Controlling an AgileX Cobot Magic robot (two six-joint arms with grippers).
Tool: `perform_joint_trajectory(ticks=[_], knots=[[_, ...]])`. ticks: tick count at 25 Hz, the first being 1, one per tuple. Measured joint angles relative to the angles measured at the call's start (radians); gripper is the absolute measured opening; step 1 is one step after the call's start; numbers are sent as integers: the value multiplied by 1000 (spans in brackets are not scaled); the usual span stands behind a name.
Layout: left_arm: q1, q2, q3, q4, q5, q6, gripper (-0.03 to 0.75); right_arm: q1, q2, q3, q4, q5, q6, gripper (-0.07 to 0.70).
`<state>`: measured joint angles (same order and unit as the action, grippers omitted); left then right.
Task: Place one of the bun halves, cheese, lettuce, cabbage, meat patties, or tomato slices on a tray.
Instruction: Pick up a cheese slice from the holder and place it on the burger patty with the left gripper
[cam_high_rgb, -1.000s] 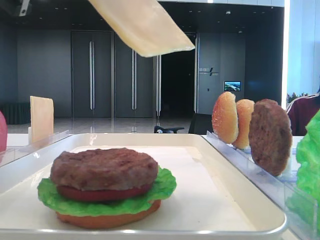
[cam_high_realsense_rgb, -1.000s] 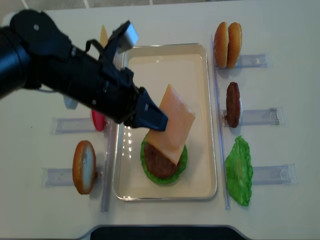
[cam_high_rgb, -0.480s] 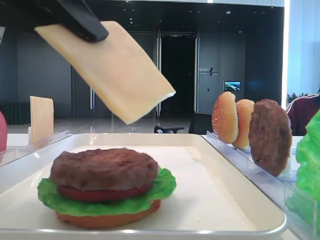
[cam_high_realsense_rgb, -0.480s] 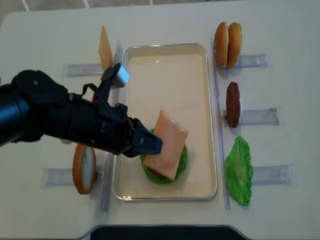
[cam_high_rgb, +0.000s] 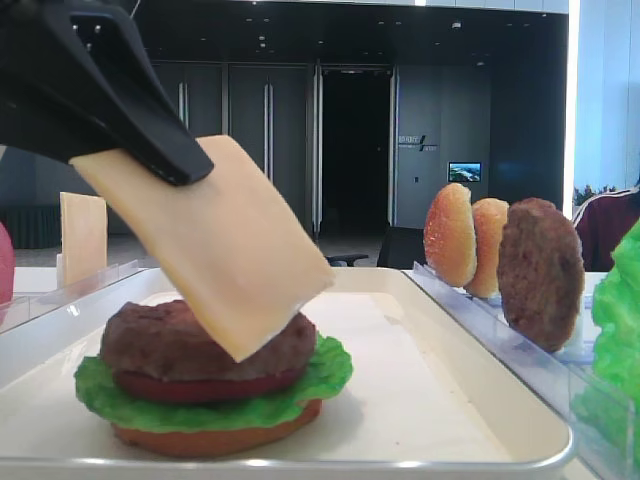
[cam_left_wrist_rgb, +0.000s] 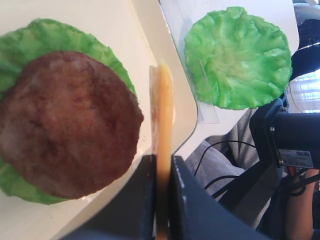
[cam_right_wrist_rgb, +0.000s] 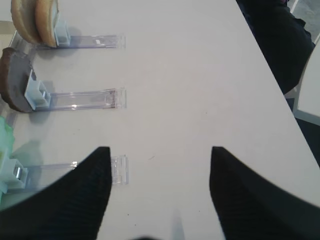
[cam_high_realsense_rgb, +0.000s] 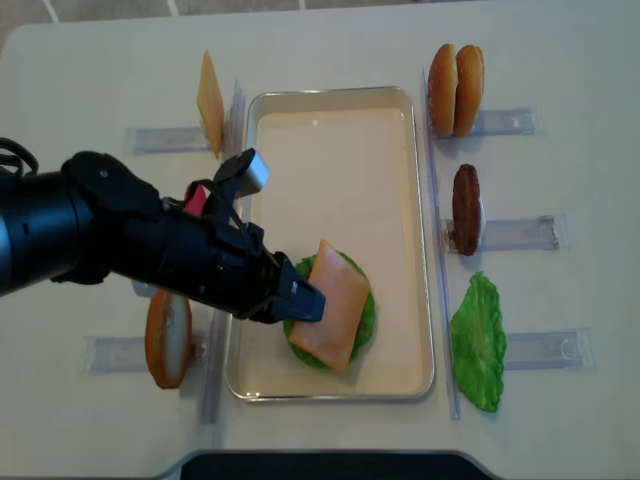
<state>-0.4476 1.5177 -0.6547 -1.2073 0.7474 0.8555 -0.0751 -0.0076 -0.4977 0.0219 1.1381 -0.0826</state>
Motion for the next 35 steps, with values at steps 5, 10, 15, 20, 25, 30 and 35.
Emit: perform_joint_trajectory(ticks=[5, 10, 15, 20, 25, 30, 35], knots=[[0, 3, 0, -1, -24, 0, 34, 0, 0, 0, 0, 0, 0, 440], [0, 3, 0, -1, -62, 0, 34, 0, 0, 0, 0, 0, 0, 440], [0, 3, 0, 18, -71, -7, 34, 0, 0, 0, 0, 0, 0, 440], [0, 3, 1, 62, -86, -48, 34, 0, 0, 0, 0, 0, 0, 440], [0, 3, 5, 147, -127, -168, 96, 0, 0, 0, 0, 0, 0, 440], [0, 3, 5, 169, -132, -187, 412, 0, 0, 0, 0, 0, 0, 440], [0, 3, 0, 230, -130, -259, 580, 0, 0, 0, 0, 0, 0, 440]])
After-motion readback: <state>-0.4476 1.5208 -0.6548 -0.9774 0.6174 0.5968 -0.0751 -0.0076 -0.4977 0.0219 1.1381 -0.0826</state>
